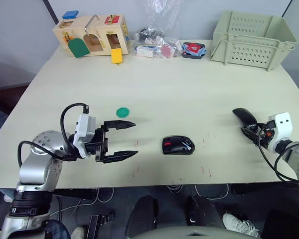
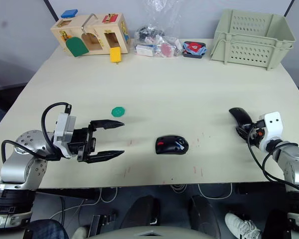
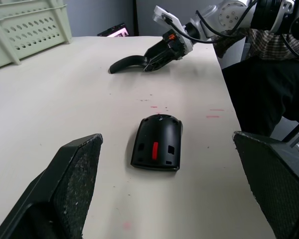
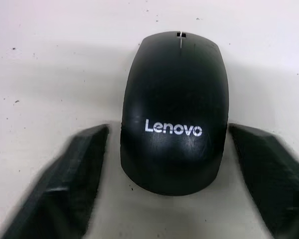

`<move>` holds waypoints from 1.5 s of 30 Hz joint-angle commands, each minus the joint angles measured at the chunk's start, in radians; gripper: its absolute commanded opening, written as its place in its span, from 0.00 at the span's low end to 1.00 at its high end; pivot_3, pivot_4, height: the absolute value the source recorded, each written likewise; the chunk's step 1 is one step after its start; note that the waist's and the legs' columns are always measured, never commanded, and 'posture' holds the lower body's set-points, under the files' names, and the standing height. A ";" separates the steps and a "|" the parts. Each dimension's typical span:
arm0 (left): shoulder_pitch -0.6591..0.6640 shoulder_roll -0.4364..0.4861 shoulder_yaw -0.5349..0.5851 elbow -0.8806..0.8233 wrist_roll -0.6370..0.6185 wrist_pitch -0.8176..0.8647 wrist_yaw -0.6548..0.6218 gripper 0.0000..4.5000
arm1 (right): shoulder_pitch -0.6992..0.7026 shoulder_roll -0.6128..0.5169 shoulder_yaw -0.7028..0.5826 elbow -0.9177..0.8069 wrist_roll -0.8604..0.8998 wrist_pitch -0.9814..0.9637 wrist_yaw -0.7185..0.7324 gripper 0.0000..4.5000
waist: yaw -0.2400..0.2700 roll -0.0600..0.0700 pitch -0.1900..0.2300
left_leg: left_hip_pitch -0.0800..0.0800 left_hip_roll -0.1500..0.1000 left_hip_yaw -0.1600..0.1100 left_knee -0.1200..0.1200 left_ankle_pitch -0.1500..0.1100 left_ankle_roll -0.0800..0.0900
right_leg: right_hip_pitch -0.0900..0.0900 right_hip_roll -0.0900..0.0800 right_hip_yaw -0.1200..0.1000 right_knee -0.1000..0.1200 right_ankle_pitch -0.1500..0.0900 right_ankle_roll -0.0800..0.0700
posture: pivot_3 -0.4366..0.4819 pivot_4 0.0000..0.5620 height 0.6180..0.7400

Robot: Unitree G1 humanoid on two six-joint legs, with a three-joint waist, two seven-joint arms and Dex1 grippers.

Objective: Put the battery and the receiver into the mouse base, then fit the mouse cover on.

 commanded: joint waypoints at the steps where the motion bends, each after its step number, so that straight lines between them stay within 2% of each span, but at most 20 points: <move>1: -0.014 0.001 0.014 -0.003 -0.021 -0.007 -0.009 1.00 | -0.015 -0.001 -0.017 -0.011 -0.004 -0.028 -0.007 0.51 | 0.000 0.000 0.000 | 0.000 0.000 0.000 0.000 0.000 0.000 | 0.000 0.000 0.000 0.000 0.000 0.000 | 0.48 0.27 1.00; 12: -0.016 0.004 0.011 0.009 -0.016 -0.010 -0.026 1.00 | 0.026 -0.025 -0.020 -0.079 0.005 -0.058 0.047 0.51 | 0.001 0.000 0.000 | 0.000 0.000 0.000 0.000 0.000 0.000 | 0.000 0.000 0.000 0.000 0.000 0.000 | 0.48 0.27 1.00; 18: -0.023 0.005 0.006 0.022 -0.014 -0.014 -0.039 1.00 | 0.052 -0.089 -0.009 -0.190 0.062 -0.034 0.184 0.51 | 0.000 0.001 0.001 | 0.000 0.000 0.000 0.000 0.000 0.000 | 0.000 0.000 0.000 0.000 0.000 0.000 | 0.48 0.27 1.00; 25: -0.036 0.005 -0.001 0.046 -0.003 -0.029 -0.059 1.00 | 0.059 -0.182 0.064 -0.306 0.090 -0.003 0.325 0.51 | 0.001 0.000 0.002 | 0.000 0.000 0.000 0.000 0.000 0.000 | 0.000 0.000 0.000 -0.001 0.000 0.000 | 0.48 0.27 1.00; 35: -0.060 0.006 -0.016 0.097 0.013 -0.053 -0.091 1.00 | -0.054 -0.268 0.226 -0.444 0.105 0.093 0.426 0.51 | 0.001 -0.001 0.004 | -0.001 0.000 -0.001 0.000 0.000 0.000 | -0.001 0.000 -0.001 -0.001 0.000 0.000 | 0.48 0.27 1.00; 45: -0.083 0.013 -0.032 0.116 0.019 -0.051 -0.123 1.00 | -0.240 -0.289 0.437 -0.498 0.068 0.141 0.525 0.51 | 0.001 -0.002 0.006 | -0.002 0.001 -0.001 0.000 0.000 0.000 | -0.001 -0.001 -0.001 -0.001 0.000 0.000 | 0.48 0.27 1.00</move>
